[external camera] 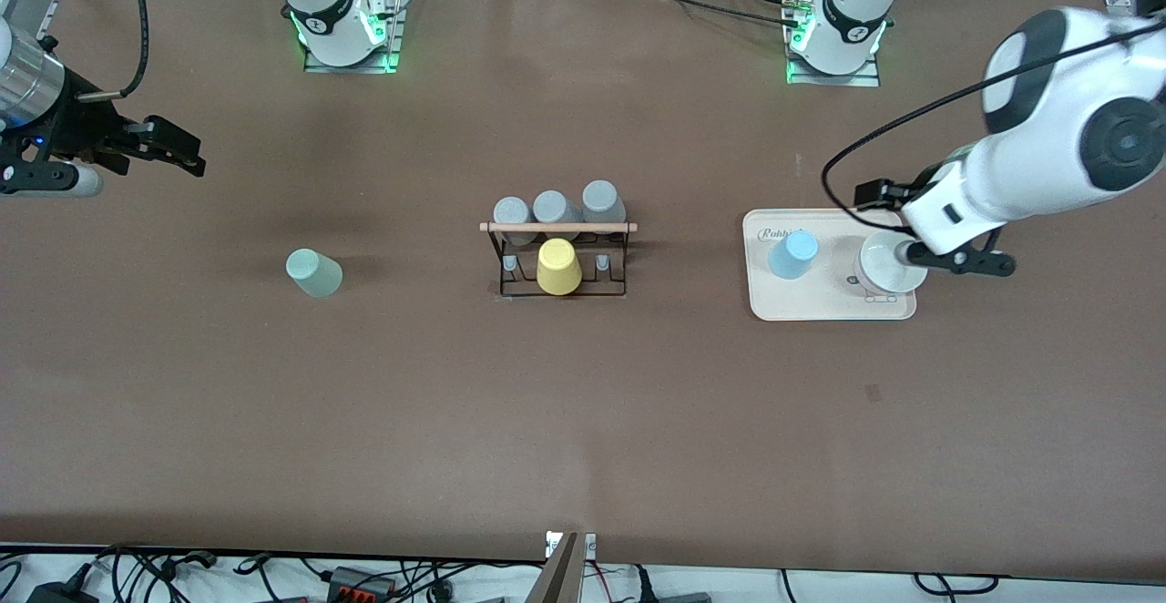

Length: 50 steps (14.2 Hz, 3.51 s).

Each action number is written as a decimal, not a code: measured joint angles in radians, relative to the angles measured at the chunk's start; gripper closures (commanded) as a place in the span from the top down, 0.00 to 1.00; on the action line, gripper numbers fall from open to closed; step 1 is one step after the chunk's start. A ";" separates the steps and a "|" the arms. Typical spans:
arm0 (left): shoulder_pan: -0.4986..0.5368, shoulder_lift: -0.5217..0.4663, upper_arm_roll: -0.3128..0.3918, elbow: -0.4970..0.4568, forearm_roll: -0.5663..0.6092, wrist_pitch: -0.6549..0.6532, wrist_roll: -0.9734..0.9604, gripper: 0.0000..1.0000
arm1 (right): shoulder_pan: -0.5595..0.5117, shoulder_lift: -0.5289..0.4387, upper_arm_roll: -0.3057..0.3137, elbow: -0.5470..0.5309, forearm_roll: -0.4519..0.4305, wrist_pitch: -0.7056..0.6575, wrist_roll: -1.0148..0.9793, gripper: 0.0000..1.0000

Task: Hang scattered cups on rack with three cups
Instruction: 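Reach the left gripper down to the light blue cup and grasp it, then carry the light blue cup with the left gripper to the rack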

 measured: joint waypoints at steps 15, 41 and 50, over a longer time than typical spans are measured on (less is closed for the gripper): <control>-0.009 0.010 -0.056 -0.496 0.000 0.717 0.000 1.00 | -0.011 0.004 -0.002 0.000 0.000 0.000 -0.001 1.00; -0.001 0.074 -0.062 -0.609 0.016 1.051 0.012 0.29 | -0.014 0.013 -0.002 0.000 0.000 -0.009 0.001 1.00; -0.010 -0.016 -0.073 -0.002 0.016 0.227 0.004 0.29 | -0.014 0.013 -0.002 0.000 0.000 -0.011 0.001 1.00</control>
